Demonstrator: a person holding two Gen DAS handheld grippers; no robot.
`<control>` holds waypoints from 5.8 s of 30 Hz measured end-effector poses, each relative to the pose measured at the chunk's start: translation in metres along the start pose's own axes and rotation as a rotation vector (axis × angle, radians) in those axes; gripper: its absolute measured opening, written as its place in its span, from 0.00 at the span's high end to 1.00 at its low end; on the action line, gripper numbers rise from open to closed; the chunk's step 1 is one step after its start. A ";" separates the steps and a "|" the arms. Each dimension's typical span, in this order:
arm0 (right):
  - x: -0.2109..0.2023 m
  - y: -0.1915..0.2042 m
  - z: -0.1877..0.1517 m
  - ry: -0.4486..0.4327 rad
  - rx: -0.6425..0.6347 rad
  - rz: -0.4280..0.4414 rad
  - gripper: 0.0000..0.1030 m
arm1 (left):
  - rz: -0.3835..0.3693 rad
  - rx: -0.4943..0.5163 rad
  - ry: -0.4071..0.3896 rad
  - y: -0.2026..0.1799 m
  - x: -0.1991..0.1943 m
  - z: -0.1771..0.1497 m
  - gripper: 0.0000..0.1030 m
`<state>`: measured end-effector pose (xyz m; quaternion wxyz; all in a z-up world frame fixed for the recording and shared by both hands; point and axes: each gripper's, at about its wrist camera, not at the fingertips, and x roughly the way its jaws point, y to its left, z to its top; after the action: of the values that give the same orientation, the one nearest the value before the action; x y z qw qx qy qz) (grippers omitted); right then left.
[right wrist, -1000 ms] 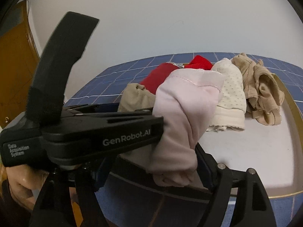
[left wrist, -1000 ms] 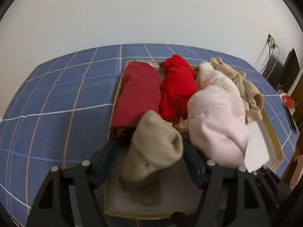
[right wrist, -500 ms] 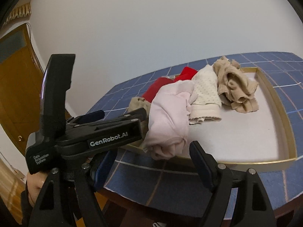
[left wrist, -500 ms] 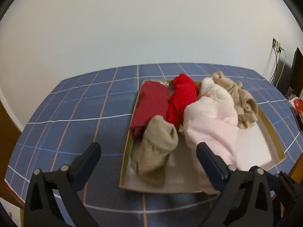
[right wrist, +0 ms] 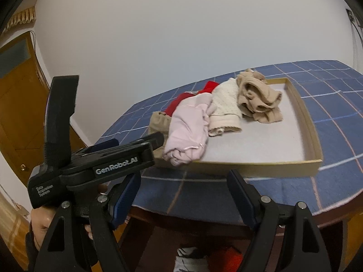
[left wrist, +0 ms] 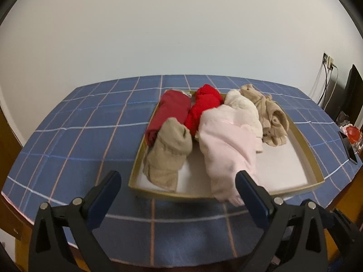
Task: Take underwear out of drawer
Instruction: 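Lower the beige sock into the tray with the left tool while the right tool drops the pink garment, then move both open tools back down into the drawer over the clothes, then grasp the grey-and-navy sock with the left tool while the right tool grasps the red sock, then lift both socks out of the drawer and carry them over the tray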
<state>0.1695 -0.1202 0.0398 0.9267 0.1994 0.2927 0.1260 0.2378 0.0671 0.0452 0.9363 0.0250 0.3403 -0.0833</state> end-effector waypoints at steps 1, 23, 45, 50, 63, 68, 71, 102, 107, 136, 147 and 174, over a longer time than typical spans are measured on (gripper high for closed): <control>-0.002 -0.002 -0.002 0.001 0.004 -0.002 0.22 | -0.005 -0.006 0.003 -0.001 -0.002 -0.003 0.01; -0.052 -0.052 -0.050 0.073 0.057 -0.064 0.22 | -0.045 0.070 0.133 -0.032 -0.028 -0.083 0.01; -0.066 -0.079 -0.106 0.194 0.137 -0.064 0.22 | -0.077 0.152 0.455 -0.062 0.004 -0.167 0.01; -0.070 -0.077 -0.110 0.198 0.133 -0.060 0.22 | -0.056 0.195 0.509 -0.068 0.019 -0.179 0.01; -0.055 -0.081 -0.108 0.261 0.136 -0.073 0.22 | -0.092 0.166 0.752 -0.070 0.072 -0.193 0.16; -0.026 -0.080 -0.105 0.378 0.123 -0.056 0.22 | -0.118 0.165 0.789 -0.059 0.077 -0.198 0.30; -0.003 -0.067 -0.104 0.454 0.007 -0.088 0.22 | -0.112 0.202 0.773 -0.053 0.072 -0.199 0.39; 0.100 -0.020 -0.128 0.806 -0.463 -0.213 0.23 | -0.111 0.039 0.431 0.007 -0.033 -0.215 0.85; 0.116 -0.013 -0.139 0.885 -0.528 -0.219 0.29 | -0.075 0.060 0.393 0.002 -0.044 -0.213 0.85; -0.022 -0.048 -0.092 0.487 -0.066 0.083 0.74 | -0.205 0.006 0.252 -0.017 -0.073 -0.206 0.85; -0.102 -0.063 -0.102 0.216 0.020 0.016 0.74 | -0.196 0.024 0.163 -0.043 -0.101 -0.201 0.85; -0.152 -0.047 -0.115 0.044 -0.010 -0.057 0.74 | -0.127 0.099 0.029 -0.069 -0.147 -0.199 0.85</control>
<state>-0.0145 -0.1815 0.0076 0.9242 0.1836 0.3178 0.1054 -0.0105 0.0399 -0.0125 0.9218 0.0506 0.3501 -0.1587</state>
